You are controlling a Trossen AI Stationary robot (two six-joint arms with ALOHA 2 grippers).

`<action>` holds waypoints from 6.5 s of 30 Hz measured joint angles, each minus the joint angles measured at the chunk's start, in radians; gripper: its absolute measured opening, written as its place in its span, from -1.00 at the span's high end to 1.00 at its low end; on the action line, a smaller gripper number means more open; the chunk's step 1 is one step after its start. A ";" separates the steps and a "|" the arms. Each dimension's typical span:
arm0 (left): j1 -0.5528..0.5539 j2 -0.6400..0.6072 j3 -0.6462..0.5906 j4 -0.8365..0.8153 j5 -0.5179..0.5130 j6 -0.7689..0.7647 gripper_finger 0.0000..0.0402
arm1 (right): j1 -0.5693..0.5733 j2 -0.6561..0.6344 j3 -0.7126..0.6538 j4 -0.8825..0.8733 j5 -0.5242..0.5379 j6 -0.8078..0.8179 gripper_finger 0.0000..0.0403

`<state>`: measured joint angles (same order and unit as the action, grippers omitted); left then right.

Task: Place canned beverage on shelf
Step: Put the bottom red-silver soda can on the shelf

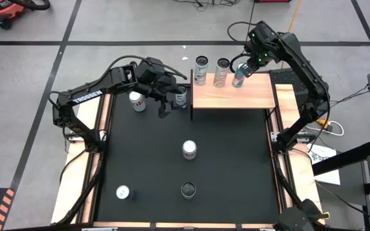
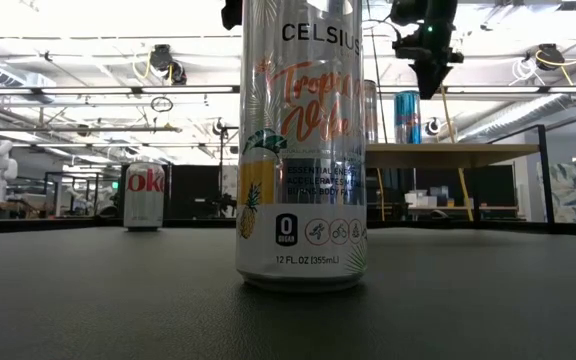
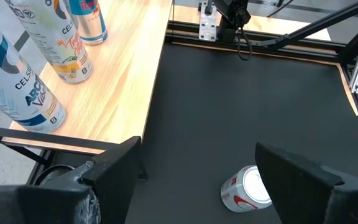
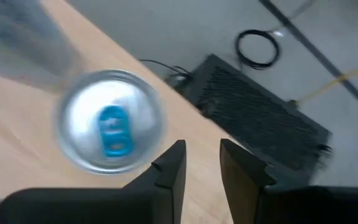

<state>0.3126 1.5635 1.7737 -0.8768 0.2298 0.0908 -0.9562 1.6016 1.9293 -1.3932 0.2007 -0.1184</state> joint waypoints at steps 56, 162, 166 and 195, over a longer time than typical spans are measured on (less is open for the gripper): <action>-0.149 0.000 0.000 -0.261 -0.007 -0.034 -0.58 | 0.567 -0.223 0.000 -0.130 -0.360 0.237 0.18; -0.137 -0.251 0.000 -0.338 -0.239 -0.103 -0.58 | 1.032 0.455 0.002 0.268 -0.185 0.310 -0.60; -0.137 -0.251 0.000 -0.338 -0.239 -0.103 -0.58 | 1.035 0.440 0.004 0.256 -0.207 0.316 -0.60; -0.137 -0.251 0.000 -0.337 -0.239 -0.102 -0.58 | 1.015 0.409 -0.099 0.353 -0.179 0.307 -0.60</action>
<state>0.1753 1.3121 1.7733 -1.2137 -0.0090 -0.0113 0.0591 2.0109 1.8301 -1.0401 0.0212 0.1890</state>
